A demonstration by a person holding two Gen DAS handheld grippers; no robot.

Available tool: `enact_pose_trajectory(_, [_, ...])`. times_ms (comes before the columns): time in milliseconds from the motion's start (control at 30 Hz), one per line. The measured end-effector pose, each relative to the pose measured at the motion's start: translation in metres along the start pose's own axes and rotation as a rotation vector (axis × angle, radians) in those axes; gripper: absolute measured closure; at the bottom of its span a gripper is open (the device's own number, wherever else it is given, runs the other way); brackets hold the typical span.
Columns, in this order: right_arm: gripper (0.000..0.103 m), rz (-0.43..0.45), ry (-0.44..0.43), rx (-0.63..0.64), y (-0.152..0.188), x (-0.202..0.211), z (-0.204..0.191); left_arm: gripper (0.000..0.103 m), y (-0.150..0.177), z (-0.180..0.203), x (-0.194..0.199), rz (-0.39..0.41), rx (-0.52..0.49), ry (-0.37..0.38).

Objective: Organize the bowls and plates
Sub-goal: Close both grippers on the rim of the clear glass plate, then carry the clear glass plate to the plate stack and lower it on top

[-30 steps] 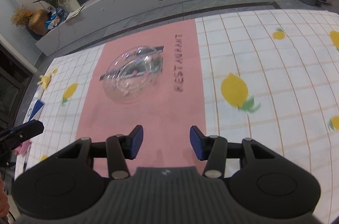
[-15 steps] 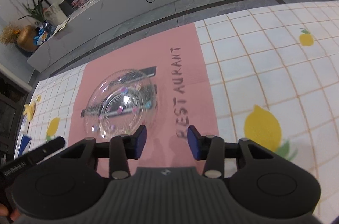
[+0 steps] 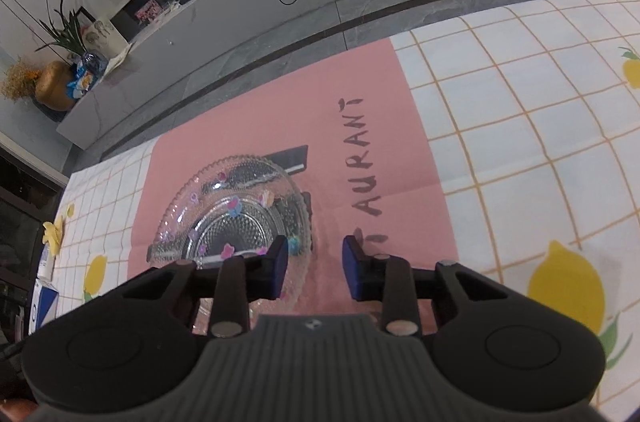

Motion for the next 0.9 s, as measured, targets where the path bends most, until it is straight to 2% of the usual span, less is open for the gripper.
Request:
enact_pose_trajectory(67, [0.082, -0.002, -0.01, -0.011, -0.001, -0.003, 0.0, 0.076, -0.002, 0.001, -0.004, 0.003, 0.007, -0.001])
enact_pose_trajectory(133, [0.086, 0.001, -0.016, -0.018, -0.001, -0.006, -0.001, 0.08, -0.003, 0.001, -0.005, 0.003, 0.017, 0.009])
enact_pose_trajectory(233, [0.093, -0.001, -0.029, -0.025, 0.001, -0.008, -0.001, 0.09, -0.003, 0.003, -0.007, -0.006, 0.025, 0.03])
enact_pose_trajectory(367, [0.094, 0.008, -0.02, -0.034, 0.003, -0.007, -0.003, 0.092, -0.003, 0.007, -0.006, -0.006, 0.032, 0.004])
enact_pose_trajectory(533, [0.094, -0.015, -0.021, -0.036, 0.006, -0.001, -0.003, 0.093, -0.002, 0.004, 0.002, -0.018, 0.06, 0.019])
enact_pose_trajectory(700, [0.094, -0.023, -0.034, -0.024, 0.012, 0.015, -0.004, 0.093, 0.0, 0.007, 0.019, -0.009, 0.067, 0.033])
enact_pose_trajectory(900, [0.094, -0.017, -0.056, -0.021, 0.02, 0.047, -0.007, 0.093, 0.003, 0.02, 0.051, 0.005, 0.032, 0.045])
Point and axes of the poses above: each gripper's, at about its wrist camera, not at the fingertips, and x roughly against the way its jaws point, z to its right, y to its underside, the point moved 1 cm from there along -x, roughly the way its jaws point, and after that the axes turned 4 degrees about z, right-handed, at the moved point
